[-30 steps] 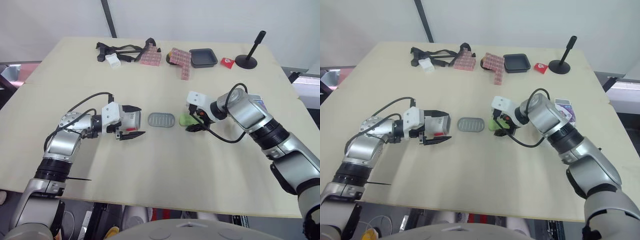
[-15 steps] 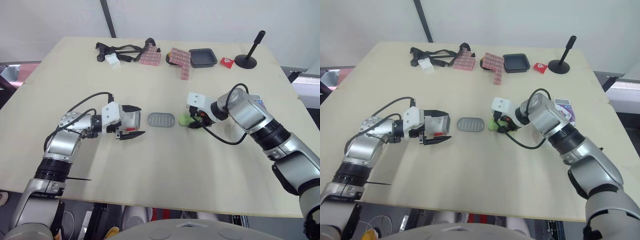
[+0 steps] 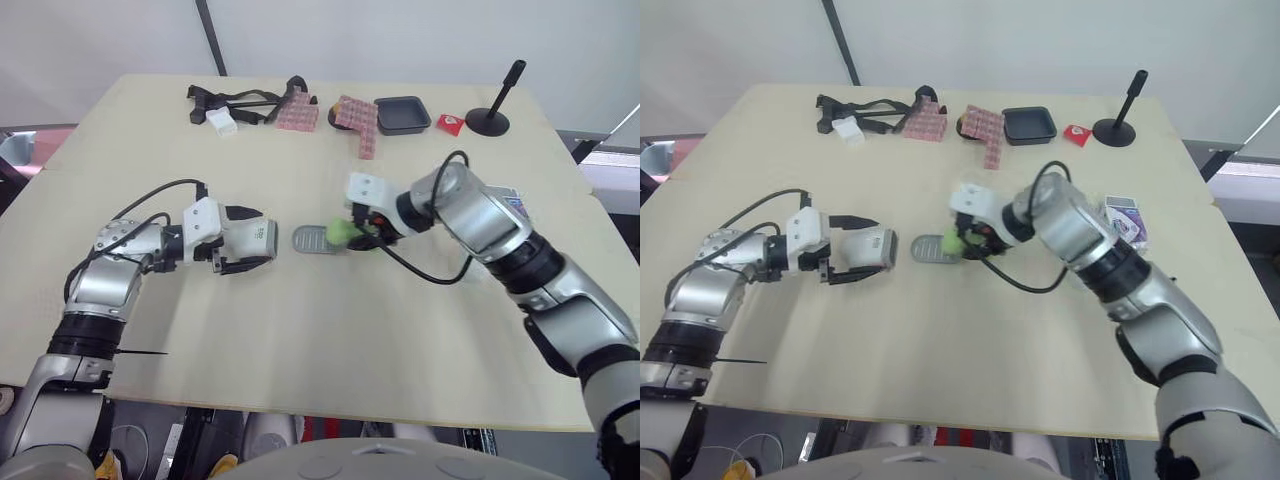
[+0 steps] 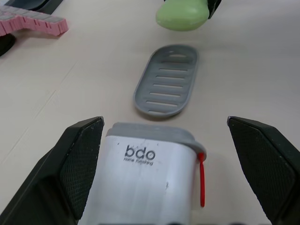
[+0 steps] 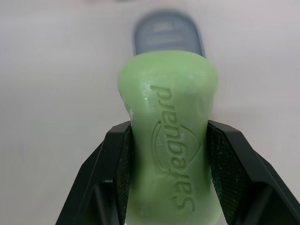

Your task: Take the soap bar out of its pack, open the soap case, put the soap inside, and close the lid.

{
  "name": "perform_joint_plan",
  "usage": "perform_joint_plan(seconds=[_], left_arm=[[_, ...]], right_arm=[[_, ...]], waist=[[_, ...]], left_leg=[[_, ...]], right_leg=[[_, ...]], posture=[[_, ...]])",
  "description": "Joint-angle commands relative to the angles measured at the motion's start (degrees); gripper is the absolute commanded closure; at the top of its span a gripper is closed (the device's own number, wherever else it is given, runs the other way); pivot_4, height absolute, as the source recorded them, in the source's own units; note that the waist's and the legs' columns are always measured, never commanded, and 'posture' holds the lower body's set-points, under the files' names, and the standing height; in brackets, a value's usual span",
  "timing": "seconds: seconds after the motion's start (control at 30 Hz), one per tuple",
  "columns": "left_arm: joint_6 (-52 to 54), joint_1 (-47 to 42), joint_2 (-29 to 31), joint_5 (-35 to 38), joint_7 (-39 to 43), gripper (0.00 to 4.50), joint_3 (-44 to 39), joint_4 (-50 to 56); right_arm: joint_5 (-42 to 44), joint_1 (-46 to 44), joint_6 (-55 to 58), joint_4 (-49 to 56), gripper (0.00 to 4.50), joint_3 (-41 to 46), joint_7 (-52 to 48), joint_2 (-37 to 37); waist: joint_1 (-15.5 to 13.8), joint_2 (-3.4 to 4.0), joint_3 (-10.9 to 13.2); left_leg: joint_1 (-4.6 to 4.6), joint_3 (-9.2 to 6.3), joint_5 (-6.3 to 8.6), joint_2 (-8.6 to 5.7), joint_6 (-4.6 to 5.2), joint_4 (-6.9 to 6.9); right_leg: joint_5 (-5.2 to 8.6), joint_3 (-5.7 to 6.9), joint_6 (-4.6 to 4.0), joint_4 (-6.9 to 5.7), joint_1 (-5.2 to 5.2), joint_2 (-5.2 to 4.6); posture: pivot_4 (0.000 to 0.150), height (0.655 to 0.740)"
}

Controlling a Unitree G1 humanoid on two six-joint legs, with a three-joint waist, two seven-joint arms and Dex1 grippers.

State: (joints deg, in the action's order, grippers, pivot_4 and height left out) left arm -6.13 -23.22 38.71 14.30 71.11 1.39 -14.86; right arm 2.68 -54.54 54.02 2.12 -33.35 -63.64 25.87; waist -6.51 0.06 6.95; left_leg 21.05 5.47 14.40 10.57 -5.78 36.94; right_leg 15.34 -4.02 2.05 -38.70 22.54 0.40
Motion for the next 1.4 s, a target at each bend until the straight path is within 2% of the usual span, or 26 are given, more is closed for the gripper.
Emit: perform_joint_plan(seconds=[0.03, 0.33, 0.73, 0.93, 0.97, 1.1, 1.27, 1.4], left_arm=[[-0.75, -0.64, 1.82, 1.68, 0.66, 0.00, -2.60, 0.05], [-1.80, 0.43, 4.83, 1.40, 0.83, 0.00, -3.83, -1.89], [-1.16, 1.59, 4.45, 1.37, -0.06, 0.00, -3.27, 0.29], [-1.63, 1.50, 4.45, 0.89, 0.08, 0.00, -2.90, 0.07], [-1.66, 1.28, 4.39, 0.82, 0.10, 0.00, -2.81, -0.06], [-2.00, 1.04, 4.53, 0.67, 0.38, 0.00, -2.77, -0.46], [-2.25, 0.12, 4.33, 0.38, 0.81, 0.00, -2.37, -1.15], [-1.52, -1.08, 3.71, 1.00, 1.50, 0.00, -1.85, -1.01]], right_arm=[[0.07, -2.00, -0.64, -0.27, 2.16, 0.07, 0.71, -0.95], [-1.38, -3.89, -4.15, -7.83, 2.16, -2.50, 2.55, -6.28], [-3.64, -4.55, -8.33, -14.30, 2.16, -3.11, 4.27, -10.68], [-3.42, -5.22, -8.63, -14.78, 0.26, -1.00, 5.45, -12.10], [-3.28, -5.23, -8.38, -14.32, 0.06, -0.76, 5.30, -11.94], [-2.82, -4.94, -6.83, -10.74, 0.06, 0.21, 4.90, -11.08], [-0.41, -3.36, -3.93, -1.50, 0.06, 4.79, 4.54, -7.16], [4.97, 5.44, -5.25, 10.60, 0.06, 11.42, 3.18, -1.25]], waist=[[-0.22, 0.00, 0.00], [0.25, 0.00, 0.00], [0.35, 0.00, 0.00], [0.57, 0.00, 0.00], [0.55, 0.00, 0.00], [0.43, -0.01, 0.00], [0.29, -0.01, 0.00], [-0.70, -0.12, -0.07]], left_leg=[[0.00, 0.00, 0.00, -0.03, 0.00, 0.00], [-0.01, 0.00, -0.03, -0.02, -0.05, 0.00], [0.00, 0.00, -0.04, -0.02, -0.06, -0.01], [0.00, 0.00, -0.05, -0.01, -0.08, -0.01], [0.00, 0.00, -0.05, -0.01, -0.08, -0.01], [-0.01, -0.01, -0.05, -0.01, -0.07, -0.01], [-0.01, 0.00, -0.05, -0.02, -0.07, -0.01], [-0.02, -0.01, -0.04, -0.02, -0.07, -0.02]], right_leg=[[0.00, 0.01, 0.00, 0.00, 0.00, -0.01], [0.00, 0.00, -0.01, -0.11, 0.05, -0.04], [0.02, 0.07, -0.04, -0.15, 0.07, -0.15], [0.02, 0.06, -0.04, -0.17, 0.10, -0.16], [0.02, 0.07, -0.04, -0.17, 0.09, -0.16], [0.02, 0.09, -0.04, -0.18, 0.09, -0.18], [0.02, 0.07, -0.04, -0.20, 0.10, -0.17], [0.02, 0.06, -0.04, -0.18, 0.07, -0.19]], posture=[[0.150, 0.7400], [0.150, 0.7400], [0.150, 0.7400], [0.150, 0.7400], [0.150, 0.7400], [0.150, 0.7400], [0.150, 0.7400], [0.150, 0.7400]])
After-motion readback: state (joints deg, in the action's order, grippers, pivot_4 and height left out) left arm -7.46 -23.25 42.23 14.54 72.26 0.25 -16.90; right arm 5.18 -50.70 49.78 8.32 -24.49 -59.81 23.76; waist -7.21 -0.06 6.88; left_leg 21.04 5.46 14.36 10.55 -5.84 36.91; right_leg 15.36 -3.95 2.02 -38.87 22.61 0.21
